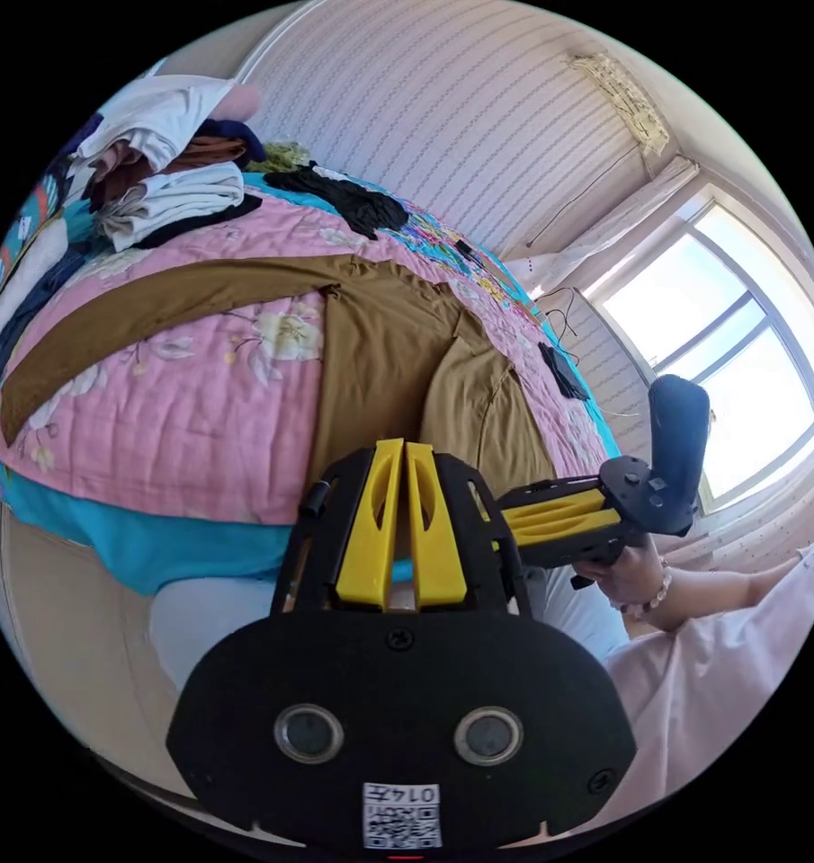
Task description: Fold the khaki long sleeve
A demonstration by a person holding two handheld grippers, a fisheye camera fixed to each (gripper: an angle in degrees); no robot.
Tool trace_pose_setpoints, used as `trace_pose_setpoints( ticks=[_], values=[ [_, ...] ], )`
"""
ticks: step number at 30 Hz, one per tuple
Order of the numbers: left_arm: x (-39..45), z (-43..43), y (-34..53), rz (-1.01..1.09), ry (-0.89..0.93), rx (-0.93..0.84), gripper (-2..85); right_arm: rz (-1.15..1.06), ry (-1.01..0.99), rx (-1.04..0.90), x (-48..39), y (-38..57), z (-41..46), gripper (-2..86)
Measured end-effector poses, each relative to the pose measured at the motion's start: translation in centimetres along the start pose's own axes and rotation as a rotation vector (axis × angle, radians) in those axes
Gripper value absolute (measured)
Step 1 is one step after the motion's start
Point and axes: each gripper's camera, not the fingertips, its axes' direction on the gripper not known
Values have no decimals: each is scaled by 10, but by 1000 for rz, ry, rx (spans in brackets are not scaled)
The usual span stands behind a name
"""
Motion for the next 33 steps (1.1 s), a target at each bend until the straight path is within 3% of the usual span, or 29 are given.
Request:
trace_pose_setpoints(
  ticks=[4, 8, 17, 21, 25, 33],
  values=[
    [-16, -4, 9, -12, 5, -45, 4, -22, 95, -85, -11, -16, 24, 67],
    [-22, 3, 9, 28, -37, -110, 43, 41, 93, -29, -1, -15, 16, 83],
    [-34, 30, -4, 24, -31, -347, 60, 491, 42, -97, 70, -36, 61, 76],
    [-28, 37, -6, 86, -82, -406, 51, 654, -79, -74, 97, -48, 83, 56],
    [-31, 21, -7, 107, -81, -408, -1, 653, -129, -51, 99, -58, 85, 17],
    [-40, -30, 5, 136, -78, -383, -9, 555, -86, -129, 79, -99, 93, 4]
  ],
)
